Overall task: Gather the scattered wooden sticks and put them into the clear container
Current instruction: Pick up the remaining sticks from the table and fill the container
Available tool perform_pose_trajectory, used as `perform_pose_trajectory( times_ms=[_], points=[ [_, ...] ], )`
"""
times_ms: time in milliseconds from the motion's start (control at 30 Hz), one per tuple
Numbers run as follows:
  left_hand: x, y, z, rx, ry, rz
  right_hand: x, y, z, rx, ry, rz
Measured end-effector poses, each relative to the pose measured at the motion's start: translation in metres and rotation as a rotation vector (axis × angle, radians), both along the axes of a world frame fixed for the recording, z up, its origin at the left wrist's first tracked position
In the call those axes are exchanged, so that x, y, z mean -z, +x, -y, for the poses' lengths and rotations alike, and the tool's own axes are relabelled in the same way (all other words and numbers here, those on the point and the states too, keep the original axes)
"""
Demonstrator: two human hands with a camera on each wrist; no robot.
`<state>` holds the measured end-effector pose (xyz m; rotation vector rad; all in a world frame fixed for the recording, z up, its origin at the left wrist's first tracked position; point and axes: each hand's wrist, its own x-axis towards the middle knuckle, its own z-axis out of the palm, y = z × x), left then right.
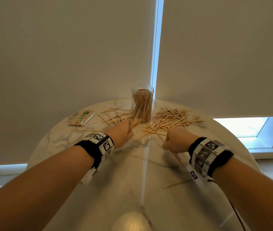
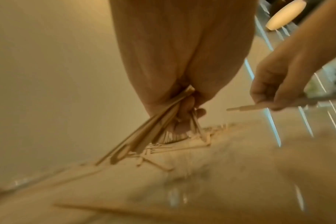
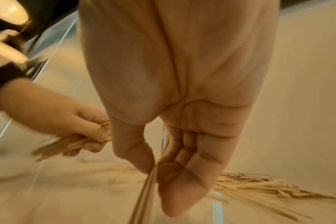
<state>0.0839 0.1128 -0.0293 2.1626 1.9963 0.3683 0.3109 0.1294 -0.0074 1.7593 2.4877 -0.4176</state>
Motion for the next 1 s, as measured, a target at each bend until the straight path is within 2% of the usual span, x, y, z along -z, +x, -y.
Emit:
perform_pose_trajectory(
  times_ms=[67, 167, 267, 367, 500, 567, 633, 767, 800, 867, 900, 1000],
  points=[
    [-0.008, 0.0, 0.001, -0.037, 0.076, 0.321, -0.012, -0.001, -0.004, 0.032, -0.035, -0.268],
    [-0.016, 0.015, 0.003, -0.07, 0.091, 0.697, -0.03, -0.018, 0.001, 0.002, -0.023, -0.608],
    [-0.018, 0.032, 0.006, -0.009, 0.008, 1.021, -0.04, -0.041, 0.012, -0.049, 0.006, -0.767],
    [-0.019, 0.032, 0.007, -0.057, 0.03, 1.139, -0.039, -0.056, 0.023, -0.1, 0.032, -0.812],
    [-0.016, 0.021, 0.014, -0.119, 0.069, 1.0, -0.035, -0.052, 0.033, -0.127, 0.015, -0.775],
    [-0.02, 0.008, 0.02, -0.191, 0.11, 0.924, -0.034, -0.043, 0.04, -0.108, 0.001, -0.691],
    [-0.025, -0.013, 0.023, -0.281, 0.113, 0.8, -0.033, -0.028, 0.049, -0.098, -0.057, -0.483],
    [-0.033, -0.064, 0.029, -0.401, 0.002, 0.764, -0.022, 0.0, 0.066, -0.144, -0.249, 0.193],
    [-0.035, -0.074, 0.031, -0.404, -0.003, 0.618, -0.017, 0.004, 0.067, -0.151, -0.271, 0.303],
    [-0.035, -0.094, 0.032, -0.381, 0.012, 0.228, -0.006, 0.007, 0.067, -0.16, -0.273, 0.355],
    [-0.033, -0.101, 0.031, -0.359, -0.017, 0.128, -0.002, 0.007, 0.066, -0.168, -0.258, 0.329],
    [-0.022, -0.112, 0.029, -0.246, -0.225, 0.015, 0.004, 0.004, 0.06, -0.21, -0.176, 0.265]
  ],
)
